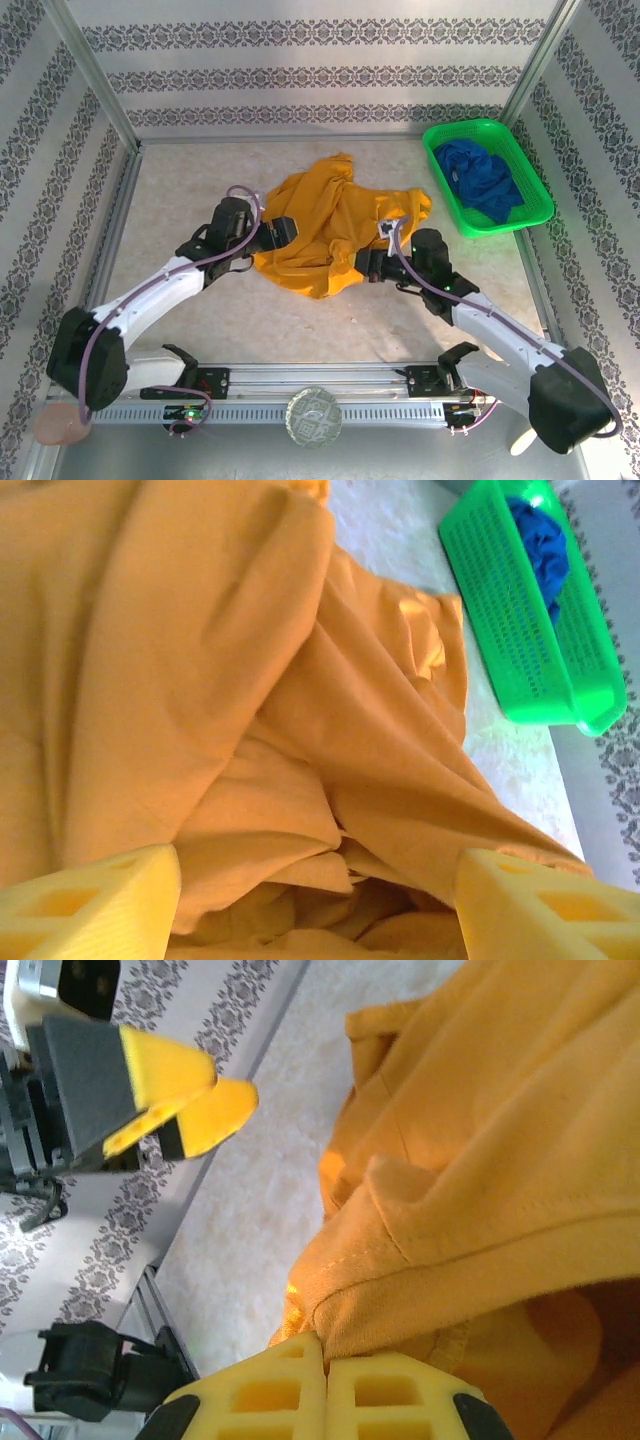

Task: Fold the inside-out t-shirt

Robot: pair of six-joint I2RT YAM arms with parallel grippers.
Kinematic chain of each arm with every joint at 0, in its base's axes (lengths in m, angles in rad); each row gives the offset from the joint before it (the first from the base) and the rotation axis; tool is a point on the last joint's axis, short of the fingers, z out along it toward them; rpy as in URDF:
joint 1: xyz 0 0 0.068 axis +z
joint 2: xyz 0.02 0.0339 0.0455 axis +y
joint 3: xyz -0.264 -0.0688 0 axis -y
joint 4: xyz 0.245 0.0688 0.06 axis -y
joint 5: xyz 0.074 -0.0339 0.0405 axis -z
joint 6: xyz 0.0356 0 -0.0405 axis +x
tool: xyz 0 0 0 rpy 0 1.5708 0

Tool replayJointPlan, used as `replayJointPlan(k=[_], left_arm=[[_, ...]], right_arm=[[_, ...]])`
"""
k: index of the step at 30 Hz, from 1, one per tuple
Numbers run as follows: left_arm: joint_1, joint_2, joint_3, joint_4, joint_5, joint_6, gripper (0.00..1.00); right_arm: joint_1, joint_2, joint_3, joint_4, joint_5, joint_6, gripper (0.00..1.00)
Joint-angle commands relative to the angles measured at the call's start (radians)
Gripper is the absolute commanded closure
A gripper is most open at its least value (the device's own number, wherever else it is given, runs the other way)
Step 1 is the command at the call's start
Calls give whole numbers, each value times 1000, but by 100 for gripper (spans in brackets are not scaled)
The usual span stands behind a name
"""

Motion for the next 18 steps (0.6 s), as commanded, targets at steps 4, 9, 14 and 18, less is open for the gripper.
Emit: replayJointPlan(k=[4,9,14,18], left_arm=[[-20,55,33,46,51,-26,29],[-22,48,46,-19,27,35,41],[-34,82,59,-89,-4,65,48],[-68,109,40,-63,-15,37,46]], right_arm=[[8,-265,-145,-442,322,28,44],[10,-447,-112,-651,519,89,31],[76,-185,71,-644,571,-10,26],[239,101,278,-662,714,-130,20]])
